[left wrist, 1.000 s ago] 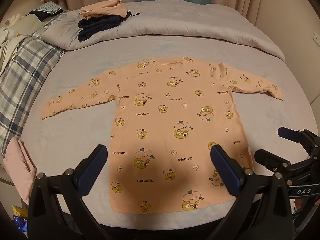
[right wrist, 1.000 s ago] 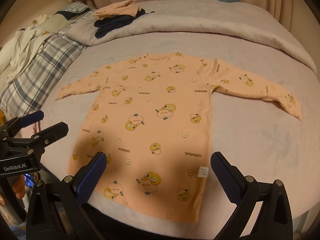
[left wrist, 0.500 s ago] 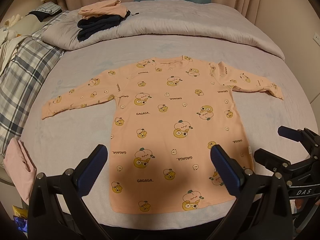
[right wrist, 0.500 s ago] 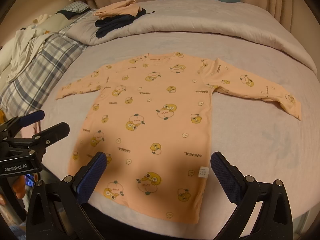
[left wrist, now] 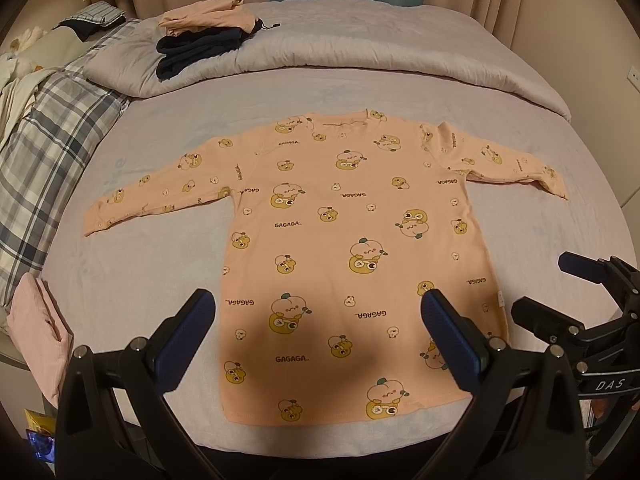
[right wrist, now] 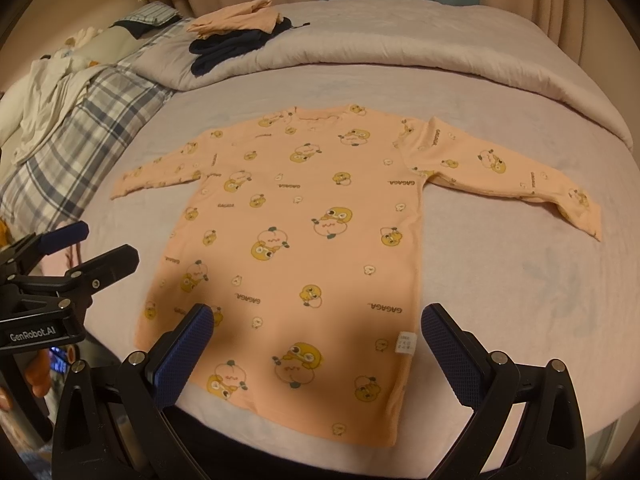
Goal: Fold small clothes
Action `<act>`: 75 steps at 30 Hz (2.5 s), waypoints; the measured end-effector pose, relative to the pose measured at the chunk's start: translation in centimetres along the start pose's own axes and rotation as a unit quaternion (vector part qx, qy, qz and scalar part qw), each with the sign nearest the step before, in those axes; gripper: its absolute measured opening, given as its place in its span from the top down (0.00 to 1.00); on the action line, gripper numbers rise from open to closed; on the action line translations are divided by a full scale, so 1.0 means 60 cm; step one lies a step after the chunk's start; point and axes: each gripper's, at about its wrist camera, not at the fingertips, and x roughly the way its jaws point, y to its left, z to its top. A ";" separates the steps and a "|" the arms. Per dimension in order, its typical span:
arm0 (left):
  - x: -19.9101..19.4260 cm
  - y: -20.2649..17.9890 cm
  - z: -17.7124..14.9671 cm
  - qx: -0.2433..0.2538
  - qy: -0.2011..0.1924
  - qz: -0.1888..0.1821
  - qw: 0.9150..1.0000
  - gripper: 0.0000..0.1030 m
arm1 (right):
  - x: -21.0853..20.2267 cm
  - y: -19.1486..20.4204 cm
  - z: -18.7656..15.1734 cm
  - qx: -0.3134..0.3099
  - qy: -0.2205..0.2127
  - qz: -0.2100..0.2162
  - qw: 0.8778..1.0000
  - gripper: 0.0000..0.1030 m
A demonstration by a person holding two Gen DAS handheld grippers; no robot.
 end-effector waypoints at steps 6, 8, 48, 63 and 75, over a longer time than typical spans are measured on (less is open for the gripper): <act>0.000 0.000 0.000 0.000 0.000 0.000 1.000 0.00 | 0.000 0.000 0.000 0.001 0.000 0.000 1.000 0.00; 0.001 0.001 -0.001 -0.001 0.002 0.000 1.000 0.00 | 0.001 0.000 0.000 0.000 0.000 0.000 1.000 0.00; 0.111 0.062 -0.007 -0.127 0.066 -0.092 0.985 0.00 | 0.035 -0.104 -0.017 0.133 -0.043 0.100 0.985 0.00; 0.183 0.052 0.024 -0.165 0.008 -0.255 0.953 0.00 | 0.059 -0.416 -0.044 0.364 -0.146 0.062 0.918 0.00; 0.276 0.038 0.081 -0.178 0.069 -0.252 0.949 0.00 | 0.095 -0.561 -0.031 0.505 -0.219 0.077 0.831 0.06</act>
